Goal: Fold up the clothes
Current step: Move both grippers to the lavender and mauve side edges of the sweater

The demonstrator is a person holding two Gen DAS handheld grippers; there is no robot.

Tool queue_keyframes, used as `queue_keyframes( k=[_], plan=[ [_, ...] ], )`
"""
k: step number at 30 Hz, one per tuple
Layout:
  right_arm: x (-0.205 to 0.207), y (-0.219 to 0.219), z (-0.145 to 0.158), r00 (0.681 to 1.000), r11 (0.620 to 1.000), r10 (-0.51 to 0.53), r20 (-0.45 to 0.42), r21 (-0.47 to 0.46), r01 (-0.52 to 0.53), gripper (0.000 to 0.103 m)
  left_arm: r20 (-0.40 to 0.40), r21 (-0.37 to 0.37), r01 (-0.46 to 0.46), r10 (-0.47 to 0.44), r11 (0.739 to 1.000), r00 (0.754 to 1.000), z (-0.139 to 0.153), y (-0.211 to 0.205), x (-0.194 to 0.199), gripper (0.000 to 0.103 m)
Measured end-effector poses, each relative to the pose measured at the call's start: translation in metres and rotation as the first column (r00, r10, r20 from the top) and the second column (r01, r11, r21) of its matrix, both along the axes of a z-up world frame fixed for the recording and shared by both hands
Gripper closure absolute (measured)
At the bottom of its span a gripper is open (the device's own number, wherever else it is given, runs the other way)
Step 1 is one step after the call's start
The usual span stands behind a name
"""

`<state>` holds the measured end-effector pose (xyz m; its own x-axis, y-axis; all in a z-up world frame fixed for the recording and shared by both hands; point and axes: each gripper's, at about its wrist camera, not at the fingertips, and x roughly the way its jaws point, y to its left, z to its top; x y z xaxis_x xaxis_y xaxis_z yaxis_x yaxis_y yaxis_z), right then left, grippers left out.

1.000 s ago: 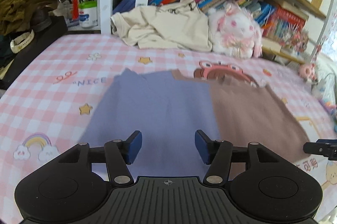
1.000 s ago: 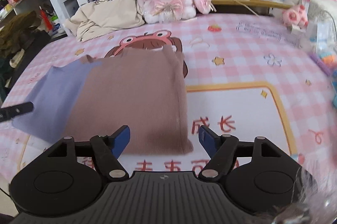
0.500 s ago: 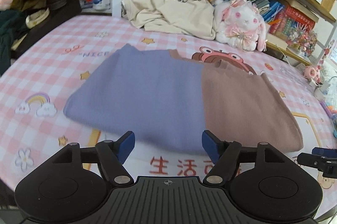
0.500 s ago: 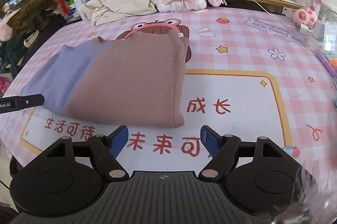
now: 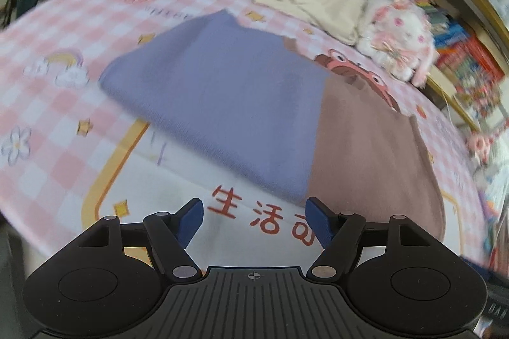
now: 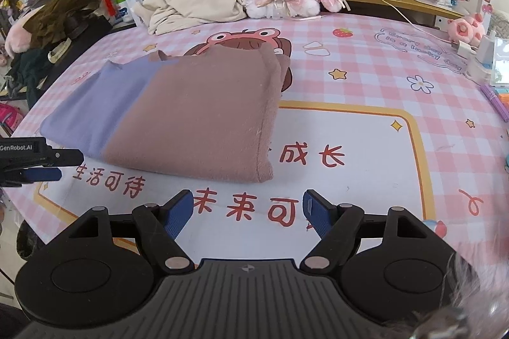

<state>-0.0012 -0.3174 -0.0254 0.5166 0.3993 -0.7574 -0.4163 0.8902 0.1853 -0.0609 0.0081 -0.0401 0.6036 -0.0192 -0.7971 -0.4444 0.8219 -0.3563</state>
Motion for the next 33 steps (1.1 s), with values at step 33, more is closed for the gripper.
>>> queue_keyframes(
  k=[33],
  plan=[
    [0.017,-0.007,-0.001,0.998,0.997,-0.03,-0.05,0.071,0.034,0.028,0.05,-0.484,-0.365,0.441,0.796,0.896,-0.037,0.081,-0.01,0.03]
  ],
)
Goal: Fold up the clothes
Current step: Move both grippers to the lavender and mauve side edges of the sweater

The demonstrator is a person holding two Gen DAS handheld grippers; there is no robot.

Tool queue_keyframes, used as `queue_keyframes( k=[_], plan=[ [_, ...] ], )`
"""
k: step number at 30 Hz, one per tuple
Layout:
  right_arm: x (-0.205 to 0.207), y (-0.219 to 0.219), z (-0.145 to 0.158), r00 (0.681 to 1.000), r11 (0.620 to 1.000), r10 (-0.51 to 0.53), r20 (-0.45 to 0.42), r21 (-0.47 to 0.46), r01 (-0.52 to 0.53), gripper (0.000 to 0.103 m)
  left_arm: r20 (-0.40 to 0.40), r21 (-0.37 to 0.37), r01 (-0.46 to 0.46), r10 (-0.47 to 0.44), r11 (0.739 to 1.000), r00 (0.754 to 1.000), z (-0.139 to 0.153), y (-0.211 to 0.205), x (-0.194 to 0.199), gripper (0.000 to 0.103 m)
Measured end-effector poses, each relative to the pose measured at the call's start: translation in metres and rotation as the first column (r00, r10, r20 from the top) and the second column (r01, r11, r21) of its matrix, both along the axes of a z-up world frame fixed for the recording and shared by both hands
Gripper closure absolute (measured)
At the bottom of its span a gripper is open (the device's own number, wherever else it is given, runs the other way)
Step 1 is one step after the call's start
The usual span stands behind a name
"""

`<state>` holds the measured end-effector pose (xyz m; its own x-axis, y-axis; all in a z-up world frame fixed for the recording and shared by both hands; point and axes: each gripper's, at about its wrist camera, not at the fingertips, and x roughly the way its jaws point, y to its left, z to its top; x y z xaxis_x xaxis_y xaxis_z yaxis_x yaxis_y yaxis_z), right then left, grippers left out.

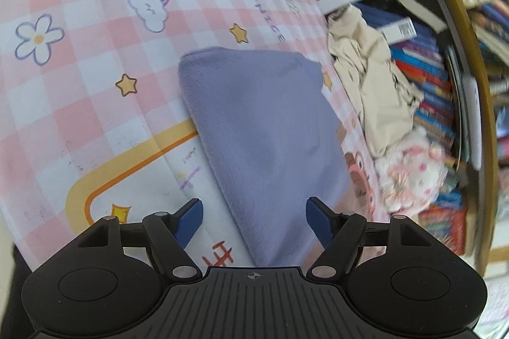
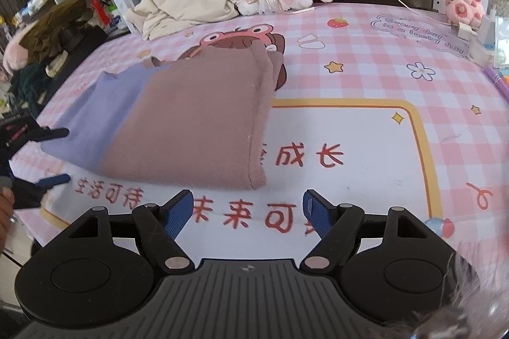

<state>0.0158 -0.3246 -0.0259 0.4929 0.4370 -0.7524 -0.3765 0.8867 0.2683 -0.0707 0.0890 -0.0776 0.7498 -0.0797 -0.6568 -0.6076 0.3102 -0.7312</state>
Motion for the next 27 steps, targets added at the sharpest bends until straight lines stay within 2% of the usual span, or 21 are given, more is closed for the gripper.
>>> queue_keyframes(
  k=[8,12,16,17,19,27],
  plan=[
    [0.025,-0.003,0.003,0.993,0.993,-0.114,-0.003,0.025,0.114,0.032,0.039,-0.038,-0.041,0.043,0.998,0.998,-0.006,0.02,0.004,0.03],
    [0.041,-0.001,-0.004,0.986,0.987,-0.15,-0.073,0.045,0.154,0.036,0.05,-0.051,-0.037,0.039,0.998,0.998,-0.008,0.029,0.007,0.03],
    [0.047,0.009,-0.011,0.979,0.984,-0.161,-0.128,0.049,0.169,0.036,0.048,-0.074,-0.007,0.011,0.997,0.999,-0.009,0.041,0.011,0.03],
    [0.047,0.013,-0.012,0.977,0.984,-0.164,-0.133,0.048,0.172,0.04,0.049,-0.079,0.0,0.004,0.997,0.999,-0.01,0.044,0.012,0.03],
    [0.046,0.02,-0.013,0.975,0.983,-0.173,-0.137,0.042,0.181,0.046,0.052,-0.091,0.01,-0.005,0.996,0.999,-0.011,0.049,0.014,0.03],
    [0.038,0.044,-0.02,0.959,0.966,-0.258,-0.116,-0.021,0.258,0.047,0.051,-0.124,0.099,-0.094,0.987,0.994,-0.012,0.065,0.022,0.034]
  ],
)
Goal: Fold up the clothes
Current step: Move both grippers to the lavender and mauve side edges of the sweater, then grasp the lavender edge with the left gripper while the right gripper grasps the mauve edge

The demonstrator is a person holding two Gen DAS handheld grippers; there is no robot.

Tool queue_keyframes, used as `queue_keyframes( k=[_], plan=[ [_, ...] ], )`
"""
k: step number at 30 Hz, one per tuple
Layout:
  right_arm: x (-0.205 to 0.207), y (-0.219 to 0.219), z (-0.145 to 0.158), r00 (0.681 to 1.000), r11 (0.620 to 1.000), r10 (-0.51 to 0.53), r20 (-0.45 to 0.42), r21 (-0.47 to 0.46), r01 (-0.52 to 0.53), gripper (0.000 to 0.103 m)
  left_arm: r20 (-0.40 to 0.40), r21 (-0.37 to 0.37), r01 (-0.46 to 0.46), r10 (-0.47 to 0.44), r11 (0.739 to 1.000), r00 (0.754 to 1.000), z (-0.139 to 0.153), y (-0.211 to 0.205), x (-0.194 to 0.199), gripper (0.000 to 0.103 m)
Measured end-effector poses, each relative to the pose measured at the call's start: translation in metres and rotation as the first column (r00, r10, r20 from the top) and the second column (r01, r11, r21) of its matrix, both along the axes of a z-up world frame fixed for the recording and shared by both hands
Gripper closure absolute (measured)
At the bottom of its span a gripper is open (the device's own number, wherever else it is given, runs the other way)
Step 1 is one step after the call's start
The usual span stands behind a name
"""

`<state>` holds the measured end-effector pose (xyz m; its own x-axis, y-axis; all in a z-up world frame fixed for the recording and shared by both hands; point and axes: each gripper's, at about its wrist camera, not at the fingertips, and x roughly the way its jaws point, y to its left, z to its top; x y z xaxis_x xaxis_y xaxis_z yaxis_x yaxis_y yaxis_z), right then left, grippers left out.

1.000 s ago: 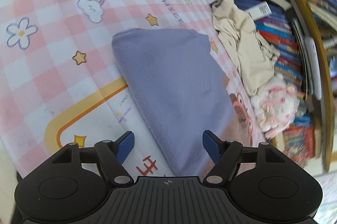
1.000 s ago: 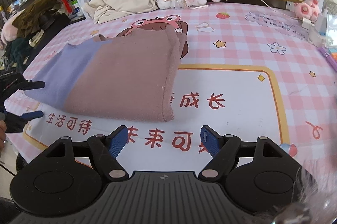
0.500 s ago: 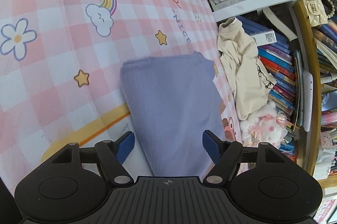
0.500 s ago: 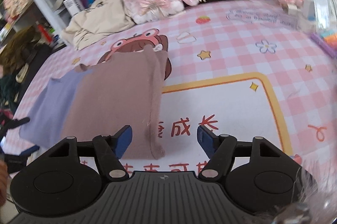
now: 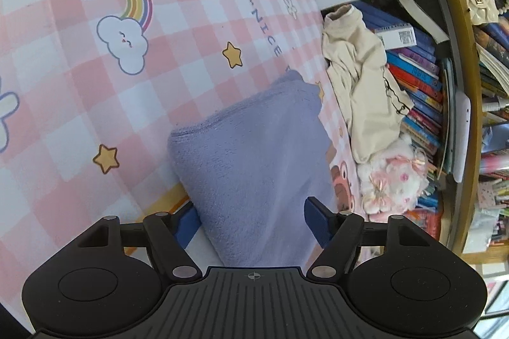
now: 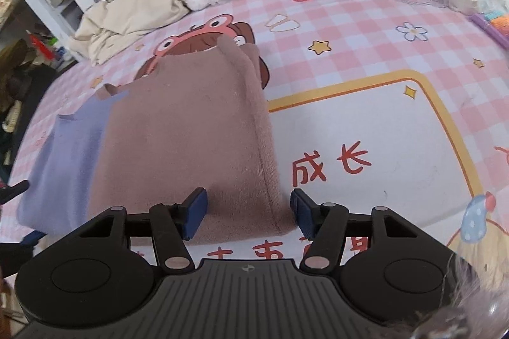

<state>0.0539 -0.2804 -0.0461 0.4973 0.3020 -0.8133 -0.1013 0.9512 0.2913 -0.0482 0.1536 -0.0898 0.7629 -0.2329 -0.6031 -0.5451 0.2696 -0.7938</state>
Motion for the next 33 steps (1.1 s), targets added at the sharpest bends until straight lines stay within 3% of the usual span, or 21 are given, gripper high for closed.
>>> queue_keyframes(
  k=[3,8,10,13,15,18,21,25,30,33],
  plan=[
    [-0.003,0.006,-0.003,1.0,1.0,-0.011,0.008,-0.027,0.011,0.053,-0.016,-0.024,-0.008,0.007,1.0,1.0,-0.002,0.007,0.002,0.043],
    [-0.01,0.021,-0.005,0.999,0.996,0.017,0.036,-0.088,-0.013,0.056,-0.076,-0.03,-0.035,0.033,0.999,0.997,-0.007,0.019,0.003,0.083],
    [-0.013,0.026,-0.006,0.999,0.994,0.022,0.045,-0.109,-0.017,0.056,-0.08,-0.013,-0.032,0.031,0.999,0.996,-0.008,0.021,0.004,0.087],
    [-0.014,0.034,-0.006,0.999,0.992,0.026,0.043,-0.125,-0.02,0.056,-0.074,0.085,0.02,-0.014,0.996,0.997,0.001,0.02,0.01,0.093],
    [-0.015,0.039,-0.006,0.999,0.991,0.031,0.04,-0.129,-0.026,0.056,-0.053,0.195,0.08,-0.071,0.978,0.996,0.015,0.018,0.014,0.095],
    [-0.016,0.051,-0.006,0.998,0.99,0.046,0.039,-0.137,-0.04,0.056,-0.019,0.339,0.151,-0.154,0.928,0.988,0.035,0.015,0.016,0.095],
    [-0.018,0.069,-0.004,0.996,0.986,0.085,0.039,-0.145,-0.078,0.056,-0.01,0.357,0.142,-0.148,0.923,0.989,0.039,0.029,0.012,0.095],
    [-0.023,0.097,-0.002,0.986,0.976,0.163,0.042,-0.151,-0.155,0.056,-0.011,0.346,0.084,-0.085,0.935,0.996,0.034,0.053,-0.004,0.095],
    [-0.03,0.129,-0.001,0.968,0.957,0.245,0.054,-0.176,-0.232,0.056,-0.015,0.391,0.062,-0.061,0.918,0.998,0.039,0.072,-0.018,0.095],
    [-0.032,0.142,-0.002,0.96,0.949,0.276,0.056,-0.175,-0.262,0.056,-0.016,0.372,0.037,-0.034,0.928,0.999,0.035,0.088,-0.024,0.095]
  ],
)
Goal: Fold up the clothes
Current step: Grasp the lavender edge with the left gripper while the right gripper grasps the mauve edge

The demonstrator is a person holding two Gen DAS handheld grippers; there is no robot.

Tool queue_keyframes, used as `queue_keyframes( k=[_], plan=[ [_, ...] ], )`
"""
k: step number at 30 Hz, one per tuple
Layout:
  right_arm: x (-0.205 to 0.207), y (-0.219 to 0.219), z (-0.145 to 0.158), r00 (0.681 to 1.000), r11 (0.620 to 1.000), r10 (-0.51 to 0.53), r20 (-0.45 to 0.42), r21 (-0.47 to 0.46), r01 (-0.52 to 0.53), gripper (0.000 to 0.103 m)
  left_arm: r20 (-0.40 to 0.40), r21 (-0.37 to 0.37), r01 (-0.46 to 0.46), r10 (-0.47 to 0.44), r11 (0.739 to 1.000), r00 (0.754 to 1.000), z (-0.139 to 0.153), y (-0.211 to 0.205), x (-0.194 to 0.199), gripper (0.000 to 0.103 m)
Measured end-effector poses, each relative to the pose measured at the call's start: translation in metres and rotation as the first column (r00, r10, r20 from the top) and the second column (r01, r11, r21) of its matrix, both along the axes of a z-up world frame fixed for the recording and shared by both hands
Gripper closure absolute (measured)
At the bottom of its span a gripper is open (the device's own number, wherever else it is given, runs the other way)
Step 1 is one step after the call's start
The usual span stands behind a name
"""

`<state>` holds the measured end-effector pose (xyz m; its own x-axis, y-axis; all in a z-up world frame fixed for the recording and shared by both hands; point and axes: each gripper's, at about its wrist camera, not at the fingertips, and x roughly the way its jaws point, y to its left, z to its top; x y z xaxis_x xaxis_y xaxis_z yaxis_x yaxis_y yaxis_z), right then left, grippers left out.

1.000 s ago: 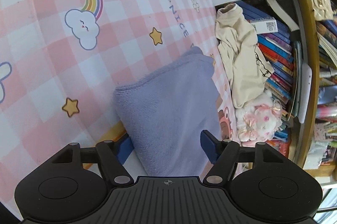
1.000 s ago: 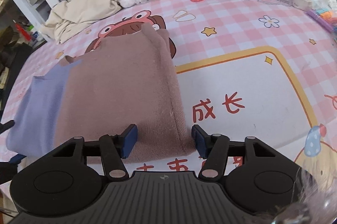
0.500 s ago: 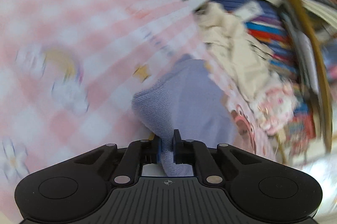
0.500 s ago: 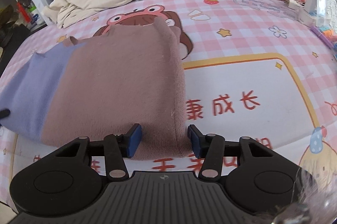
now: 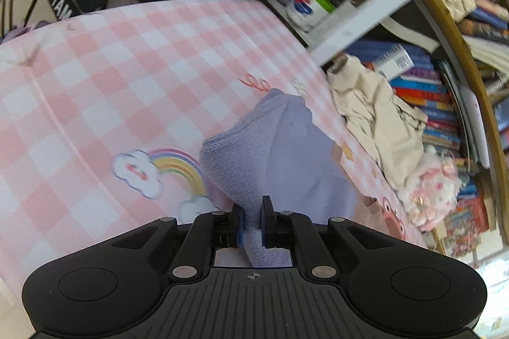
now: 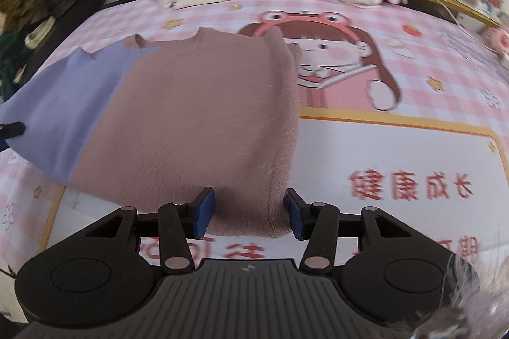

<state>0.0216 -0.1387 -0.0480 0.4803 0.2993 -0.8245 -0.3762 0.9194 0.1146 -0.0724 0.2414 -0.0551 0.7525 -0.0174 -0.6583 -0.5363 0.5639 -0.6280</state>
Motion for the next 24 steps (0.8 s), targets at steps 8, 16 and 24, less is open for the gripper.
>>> queue_keyframes(
  k=[8,16,24],
  plan=[
    [0.001,0.011,-0.003,1.0,1.0,0.01,-0.018,0.016,-0.01,0.056,-0.01,-0.127,-0.007,0.006,0.992,1.0,-0.019,0.032,0.001,0.078],
    [0.002,0.015,-0.004,1.0,1.0,-0.002,-0.031,0.003,0.002,0.056,0.054,-0.256,-0.063,0.079,0.965,0.995,-0.039,0.047,0.005,0.074],
    [-0.001,0.02,-0.004,0.999,1.0,-0.019,-0.033,0.0,0.019,0.056,0.084,-0.297,-0.084,0.113,0.951,0.99,-0.045,0.051,0.009,0.074]
  ],
)
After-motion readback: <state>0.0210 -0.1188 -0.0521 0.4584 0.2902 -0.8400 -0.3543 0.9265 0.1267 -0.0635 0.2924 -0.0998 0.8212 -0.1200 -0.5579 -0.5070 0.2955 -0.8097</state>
